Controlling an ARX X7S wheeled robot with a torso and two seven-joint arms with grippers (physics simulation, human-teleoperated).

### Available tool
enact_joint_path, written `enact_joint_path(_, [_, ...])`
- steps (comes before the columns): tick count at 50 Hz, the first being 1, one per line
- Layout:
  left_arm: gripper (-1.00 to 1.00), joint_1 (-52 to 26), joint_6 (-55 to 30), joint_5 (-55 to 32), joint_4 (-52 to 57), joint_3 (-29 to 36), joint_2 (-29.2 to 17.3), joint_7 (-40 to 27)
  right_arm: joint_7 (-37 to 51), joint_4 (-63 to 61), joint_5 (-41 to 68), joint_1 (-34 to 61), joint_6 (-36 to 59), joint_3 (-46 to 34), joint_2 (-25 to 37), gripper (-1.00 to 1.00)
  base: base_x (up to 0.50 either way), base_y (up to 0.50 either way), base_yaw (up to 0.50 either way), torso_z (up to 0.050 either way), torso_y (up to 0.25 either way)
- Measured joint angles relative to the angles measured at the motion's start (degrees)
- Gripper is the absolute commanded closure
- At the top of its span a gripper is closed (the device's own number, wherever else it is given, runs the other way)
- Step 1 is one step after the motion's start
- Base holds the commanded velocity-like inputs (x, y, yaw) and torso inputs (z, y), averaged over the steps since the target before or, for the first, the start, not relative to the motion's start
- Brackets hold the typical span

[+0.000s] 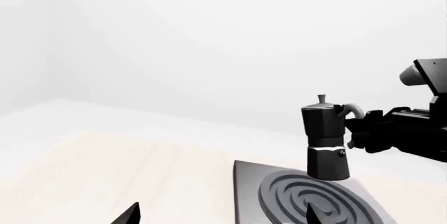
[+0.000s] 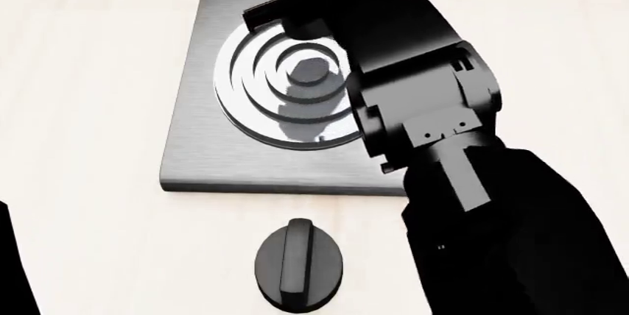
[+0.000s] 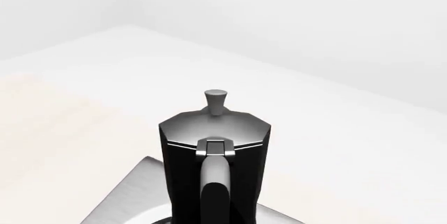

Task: Put the moka pot on the stove.

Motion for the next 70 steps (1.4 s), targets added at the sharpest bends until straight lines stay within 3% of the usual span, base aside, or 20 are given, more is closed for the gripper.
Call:
enact_joint_path(11, [-1.0, -0.09, 0.14, -0.23, -0.04, 0.29, -0.1, -0.05, 0.93, -1.75, 9.85, -0.37, -1.87, -10.53, -0.09, 1.0, 0.0, 0.0, 0.0, 0.0, 0.001])
enact_joint_path(24, [-1.0, -0.09, 0.3, -0.89, 0.04, 0.02, -0.41, -0.32, 1.22, -2.84, 14.77, -0.67, -3.11, -15.76, -0.14, 1.0, 0.0, 0.0, 0.0, 0.001, 0.001])
enact_joint_path(70, [-1.0, -0.09, 0.92, -0.96, -0.29, 0.53, -1.07, -0.92, 1.23, -1.21, 14.77, -3.88, -5.66, -14.5, -0.17, 1.0, 0.0, 0.0, 0.0, 0.0, 0.001])
